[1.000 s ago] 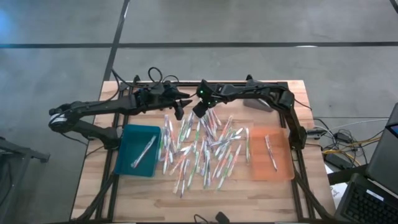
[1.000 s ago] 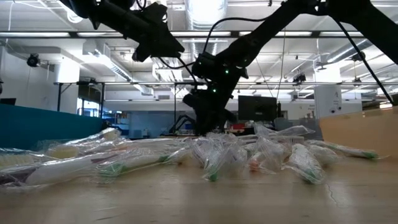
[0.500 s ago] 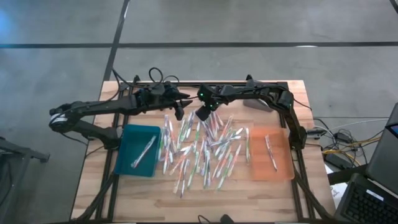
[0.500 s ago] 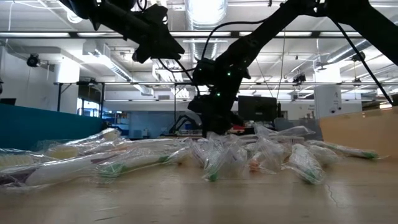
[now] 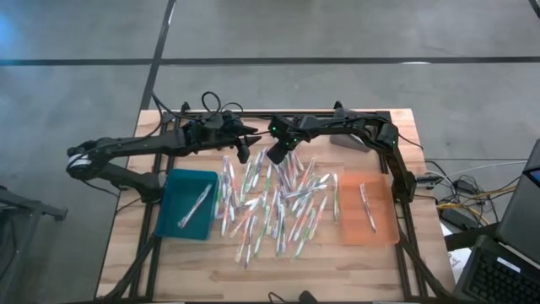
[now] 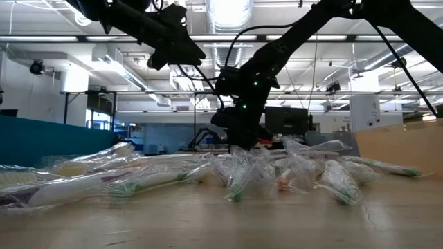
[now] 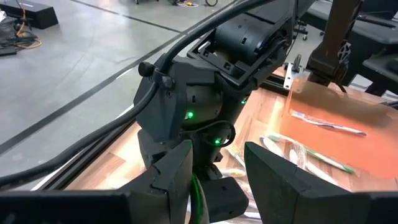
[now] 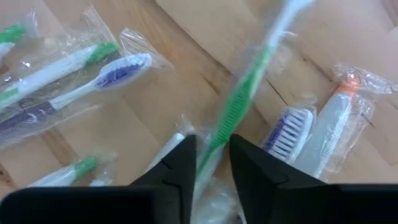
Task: Pick & Place Toothbrushes
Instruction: Put the green toothbrush into the black bin
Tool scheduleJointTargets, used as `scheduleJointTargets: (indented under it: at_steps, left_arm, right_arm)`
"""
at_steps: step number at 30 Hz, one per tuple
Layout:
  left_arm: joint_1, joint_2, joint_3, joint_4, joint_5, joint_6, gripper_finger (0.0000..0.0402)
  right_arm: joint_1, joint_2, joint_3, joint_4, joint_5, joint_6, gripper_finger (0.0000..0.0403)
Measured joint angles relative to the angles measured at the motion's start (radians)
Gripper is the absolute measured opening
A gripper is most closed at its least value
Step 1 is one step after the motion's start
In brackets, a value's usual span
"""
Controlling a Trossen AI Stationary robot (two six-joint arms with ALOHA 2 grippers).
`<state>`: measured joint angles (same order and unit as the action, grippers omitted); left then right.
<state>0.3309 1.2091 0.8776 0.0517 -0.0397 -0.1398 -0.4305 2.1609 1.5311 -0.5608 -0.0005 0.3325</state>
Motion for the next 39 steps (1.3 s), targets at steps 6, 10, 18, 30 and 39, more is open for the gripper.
scheduleJointTargets:
  at_steps: [6,10,18,30,39]
  left_arm:
    - [0.0,-0.002,0.0,0.001,0.0,0.0,0.0151]
    - [0.0,-0.002,0.0,0.001,0.0,0.0,0.0151]
    - [0.0,-0.003,0.001,0.0,-0.001,0.003,0.0151]
    - [0.0,-0.002,0.001,-0.01,-0.001,0.006,0.0151]
    - [0.0,-0.002,0.001,-0.008,-0.001,0.005,0.0151]
  right_arm:
    - [-0.001,0.0,0.001,0.022,0.0,-0.012,0.0018]
    - [-0.001,-0.004,0.005,0.019,0.0,-0.027,0.0013]
    - [-0.001,-0.028,0.036,0.012,0.004,-0.078,0.0007]
    - [0.002,-0.024,0.035,-0.013,-0.001,-0.072,0.0037]
    - [0.0,-0.023,0.035,-0.002,0.0,-0.07,0.0112]
